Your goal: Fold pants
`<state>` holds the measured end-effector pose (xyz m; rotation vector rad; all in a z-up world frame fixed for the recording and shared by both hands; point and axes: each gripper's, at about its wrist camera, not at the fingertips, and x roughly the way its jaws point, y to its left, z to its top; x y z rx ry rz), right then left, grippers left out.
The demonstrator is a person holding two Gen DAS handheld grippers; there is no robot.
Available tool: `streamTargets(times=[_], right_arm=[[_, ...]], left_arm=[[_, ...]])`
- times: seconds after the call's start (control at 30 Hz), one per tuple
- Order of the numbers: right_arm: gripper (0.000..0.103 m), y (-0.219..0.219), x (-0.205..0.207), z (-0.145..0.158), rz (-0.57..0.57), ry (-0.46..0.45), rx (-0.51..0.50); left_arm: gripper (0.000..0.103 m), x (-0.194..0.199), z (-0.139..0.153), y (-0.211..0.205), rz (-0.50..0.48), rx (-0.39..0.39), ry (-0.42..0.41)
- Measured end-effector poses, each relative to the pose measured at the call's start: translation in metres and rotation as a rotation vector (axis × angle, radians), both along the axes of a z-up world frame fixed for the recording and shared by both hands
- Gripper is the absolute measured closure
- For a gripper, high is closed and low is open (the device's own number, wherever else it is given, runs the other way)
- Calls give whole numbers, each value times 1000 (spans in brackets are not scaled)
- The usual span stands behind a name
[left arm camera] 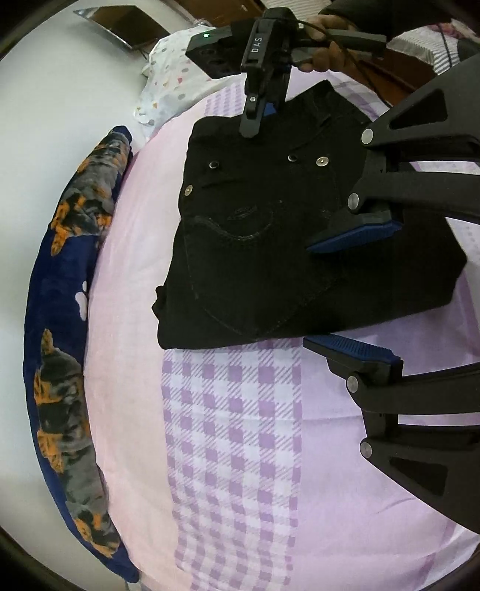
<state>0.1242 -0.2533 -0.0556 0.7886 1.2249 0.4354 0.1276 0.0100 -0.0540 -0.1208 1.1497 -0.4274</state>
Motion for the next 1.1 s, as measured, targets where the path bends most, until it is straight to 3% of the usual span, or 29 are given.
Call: streamTargets(times=[0.37, 0.47, 0.63, 0.87, 1.1], right_arm=[[67, 6, 4, -4, 0, 31, 21], [76, 10, 3, 0, -6, 29, -21], [85, 17, 0, 14, -36, 12, -66], [88, 26, 1, 40, -53, 8, -97], [90, 31, 6, 70, -67, -15, -55]], left_arm=[[50, 6, -11, -1, 8, 1, 14], [48, 7, -12, -1, 8, 6, 14], [48, 11, -12, -6, 8, 20, 6], [48, 13, -8, -9, 12, 41, -5], [48, 13, 1, -6, 25, 28, -27]])
